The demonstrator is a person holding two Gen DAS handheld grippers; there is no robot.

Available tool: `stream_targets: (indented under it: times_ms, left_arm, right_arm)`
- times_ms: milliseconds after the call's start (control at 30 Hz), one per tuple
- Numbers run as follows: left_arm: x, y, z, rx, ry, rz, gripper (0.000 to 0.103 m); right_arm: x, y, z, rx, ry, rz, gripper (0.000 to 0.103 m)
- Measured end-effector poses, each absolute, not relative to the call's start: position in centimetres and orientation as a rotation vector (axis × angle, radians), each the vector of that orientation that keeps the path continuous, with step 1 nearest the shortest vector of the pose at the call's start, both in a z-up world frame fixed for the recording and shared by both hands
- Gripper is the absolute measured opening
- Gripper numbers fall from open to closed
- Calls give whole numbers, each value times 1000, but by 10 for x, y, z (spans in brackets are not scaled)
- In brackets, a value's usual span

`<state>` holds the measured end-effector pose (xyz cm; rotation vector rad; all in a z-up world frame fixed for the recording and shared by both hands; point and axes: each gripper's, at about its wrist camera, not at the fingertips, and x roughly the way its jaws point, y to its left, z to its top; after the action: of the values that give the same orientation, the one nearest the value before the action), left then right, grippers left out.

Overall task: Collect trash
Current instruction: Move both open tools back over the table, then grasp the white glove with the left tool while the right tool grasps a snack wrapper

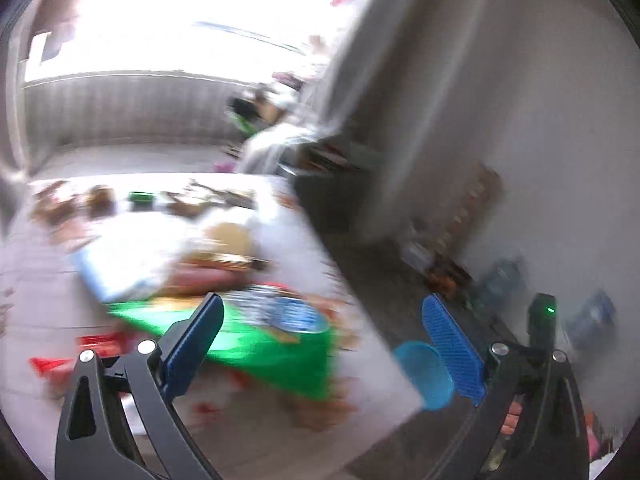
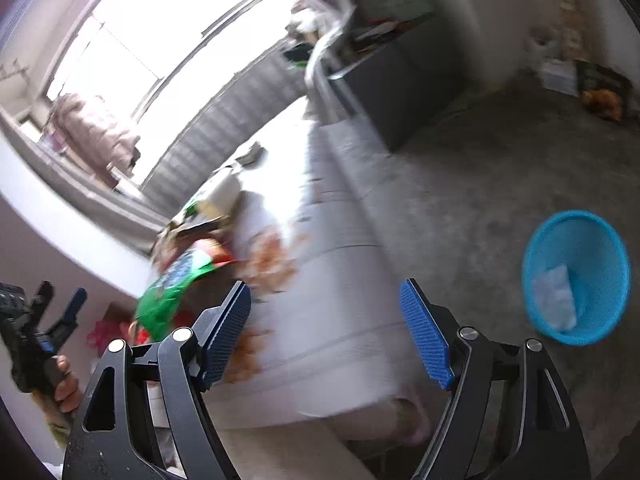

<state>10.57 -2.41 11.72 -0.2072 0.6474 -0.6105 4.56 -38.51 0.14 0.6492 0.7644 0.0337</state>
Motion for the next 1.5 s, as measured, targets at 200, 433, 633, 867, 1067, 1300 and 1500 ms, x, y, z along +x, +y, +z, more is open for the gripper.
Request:
stream_targets:
  times_ms: [200, 433, 633, 867, 1067, 1300, 1500]
  left_arm:
    - [123, 45, 108, -215, 618, -485, 97]
    - [161, 37, 101, -76, 624, -541, 97]
    - [210, 7, 79, 61, 728, -574, 84]
    - [257, -4, 46, 34, 898, -579, 58]
    - [276, -14, 28, 43, 979, -590, 45]
    - [284, -15, 23, 1, 1025, -586, 22]
    - [286, -11, 21, -29, 1034, -583, 11]
  right_arm:
    - [86, -349, 22, 641, 801, 199, 73]
    - [154, -316, 38, 720, 886, 377, 73]
    - [222, -290, 21, 836, 1051, 466, 73]
    - [269, -284, -17, 1039, 1205, 462, 73]
    - [285, -284, -36, 1153, 1249, 457, 69]
    - [294, -286, -51, 1241, 1287, 469, 56]
    - [289, -292, -59, 1315, 1296, 478, 33]
